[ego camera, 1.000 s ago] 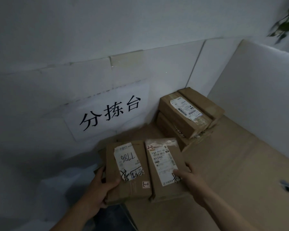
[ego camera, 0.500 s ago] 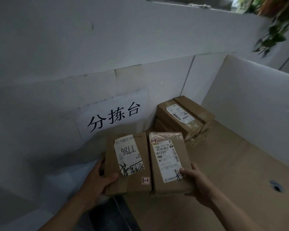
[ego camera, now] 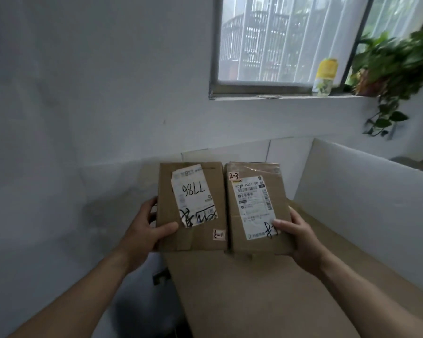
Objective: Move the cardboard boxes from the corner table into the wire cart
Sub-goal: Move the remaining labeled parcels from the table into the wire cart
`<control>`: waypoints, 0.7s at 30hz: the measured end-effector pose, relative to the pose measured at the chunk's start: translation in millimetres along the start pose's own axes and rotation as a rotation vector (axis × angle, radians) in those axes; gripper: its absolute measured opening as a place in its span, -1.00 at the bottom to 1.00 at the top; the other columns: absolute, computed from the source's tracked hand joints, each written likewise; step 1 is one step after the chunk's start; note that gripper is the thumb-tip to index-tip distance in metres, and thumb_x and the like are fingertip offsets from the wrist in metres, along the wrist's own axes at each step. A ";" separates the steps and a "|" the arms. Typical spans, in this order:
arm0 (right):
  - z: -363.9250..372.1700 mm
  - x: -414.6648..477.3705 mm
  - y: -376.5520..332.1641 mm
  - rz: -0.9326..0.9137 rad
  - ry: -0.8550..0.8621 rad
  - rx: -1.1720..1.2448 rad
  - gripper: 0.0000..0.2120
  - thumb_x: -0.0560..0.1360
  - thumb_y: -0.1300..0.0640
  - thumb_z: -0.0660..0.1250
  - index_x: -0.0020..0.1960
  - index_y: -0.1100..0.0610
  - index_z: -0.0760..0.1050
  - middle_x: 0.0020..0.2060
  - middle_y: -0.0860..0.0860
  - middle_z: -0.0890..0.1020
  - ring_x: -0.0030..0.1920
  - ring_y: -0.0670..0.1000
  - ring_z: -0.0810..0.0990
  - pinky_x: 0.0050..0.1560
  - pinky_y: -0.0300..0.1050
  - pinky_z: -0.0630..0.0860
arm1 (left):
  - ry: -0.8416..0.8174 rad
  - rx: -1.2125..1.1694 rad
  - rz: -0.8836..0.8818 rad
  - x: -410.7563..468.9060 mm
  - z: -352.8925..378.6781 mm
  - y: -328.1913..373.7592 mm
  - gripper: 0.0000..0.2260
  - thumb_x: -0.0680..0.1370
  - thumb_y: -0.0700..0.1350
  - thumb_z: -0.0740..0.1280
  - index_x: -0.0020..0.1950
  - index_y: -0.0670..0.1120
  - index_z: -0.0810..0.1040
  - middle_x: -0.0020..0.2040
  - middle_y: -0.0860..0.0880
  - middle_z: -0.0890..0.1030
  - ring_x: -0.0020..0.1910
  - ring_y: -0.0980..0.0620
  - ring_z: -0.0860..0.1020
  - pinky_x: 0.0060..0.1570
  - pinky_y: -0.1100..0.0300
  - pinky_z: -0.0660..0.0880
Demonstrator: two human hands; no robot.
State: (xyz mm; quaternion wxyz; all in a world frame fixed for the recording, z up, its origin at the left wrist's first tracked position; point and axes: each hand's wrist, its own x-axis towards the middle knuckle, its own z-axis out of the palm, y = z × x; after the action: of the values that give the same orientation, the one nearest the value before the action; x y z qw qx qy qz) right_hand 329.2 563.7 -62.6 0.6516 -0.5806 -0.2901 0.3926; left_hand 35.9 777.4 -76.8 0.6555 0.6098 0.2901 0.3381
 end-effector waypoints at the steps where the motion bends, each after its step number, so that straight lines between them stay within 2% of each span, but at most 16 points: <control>1: -0.8 -4.7 -11.3 -0.024 -0.021 0.006 -0.30 0.29 0.18 0.48 0.41 0.04 0.42 0.21 0.21 0.66 0.17 0.32 0.66 0.08 0.34 0.62 | 0.008 -0.002 0.018 -7.2 3.6 11.1 -0.12 0.18 0.01 0.66 0.44 0.20 0.38 0.28 -0.10 0.59 0.14 -0.13 0.65 -0.09 -0.10 0.66; 4: -1.1 -18.7 -39.6 -0.087 -0.061 0.027 -0.30 0.29 0.21 0.45 0.41 0.09 0.38 0.18 0.25 0.66 0.13 0.34 0.66 -0.06 0.17 0.69 | 0.039 0.008 0.088 -29.3 14.0 41.8 -0.09 0.16 0.02 0.67 0.45 0.18 0.37 0.26 -0.08 0.60 0.11 -0.10 0.67 -0.05 -0.13 0.65; 8: 1.5 -38.7 -68.4 -0.114 -0.110 0.028 -0.32 0.30 0.20 0.46 0.37 0.03 0.33 0.10 0.27 0.69 0.05 0.35 0.69 -0.12 0.18 0.69 | 0.054 0.048 0.158 -58.7 22.4 74.4 -0.01 0.12 0.07 0.65 0.50 0.13 0.31 0.31 -0.09 0.56 0.19 -0.12 0.62 0.07 -0.20 0.62; 11: 8.4 -50.7 -83.7 -0.129 -0.136 0.018 -0.35 0.32 0.13 0.49 0.34 0.04 0.32 0.03 0.26 0.71 -0.05 0.30 0.71 -0.20 0.12 0.69 | 0.082 0.106 0.216 -80.9 22.5 94.7 -0.01 0.11 0.14 0.64 0.48 0.14 0.31 0.31 -0.04 0.54 0.21 -0.01 0.60 0.05 -0.04 0.64; 13: 15.9 -55.7 -92.2 -0.151 -0.133 0.017 -0.34 0.31 0.13 0.50 0.34 0.08 0.32 0.03 0.28 0.70 -0.07 0.29 0.71 -0.22 0.11 0.69 | 0.111 0.143 0.244 -95.2 18.1 107.5 0.01 0.09 0.17 0.64 0.48 0.14 0.30 0.29 -0.02 0.55 0.21 0.05 0.59 0.03 0.02 0.65; 15: 26.4 -60.2 -100.3 -0.171 -0.140 0.011 -0.33 0.28 0.14 0.52 0.33 0.09 0.33 0.02 0.27 0.71 -0.09 0.28 0.71 -0.24 0.10 0.69 | 0.131 0.155 0.260 -108.3 9.7 118.2 0.02 0.07 0.17 0.65 0.48 0.16 0.31 0.27 -0.01 0.56 0.21 0.05 0.58 0.03 0.00 0.65; 19: 52.2 -70.7 -112.0 -0.215 -0.185 -0.017 -0.31 0.24 0.16 0.54 0.30 0.01 0.34 -0.03 0.18 0.73 -0.10 0.25 0.73 -0.24 0.07 0.67 | 0.128 0.159 0.269 -136.8 -14.4 138.4 0.02 0.04 0.13 0.70 0.42 0.31 0.30 0.26 -0.01 0.58 0.16 0.06 0.62 0.02 -0.05 0.66; 21: 68.2 -77.5 -118.1 -0.233 -0.222 -0.035 -0.23 0.19 0.14 0.59 0.31 -0.02 0.33 -0.01 0.16 0.73 -0.07 0.27 0.73 -0.22 0.08 0.67 | 0.134 0.173 0.275 -152.5 -29.4 149.1 0.07 0.01 0.15 0.72 0.44 0.32 0.29 0.25 0.01 0.58 0.15 0.05 0.63 -0.01 -0.06 0.66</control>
State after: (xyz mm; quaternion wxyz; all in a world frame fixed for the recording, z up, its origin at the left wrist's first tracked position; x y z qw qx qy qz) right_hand 252.3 532.0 70.4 0.6466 -0.5074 -0.4324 0.3709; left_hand -92.8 677.6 64.1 0.5272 0.6739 0.2749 0.4385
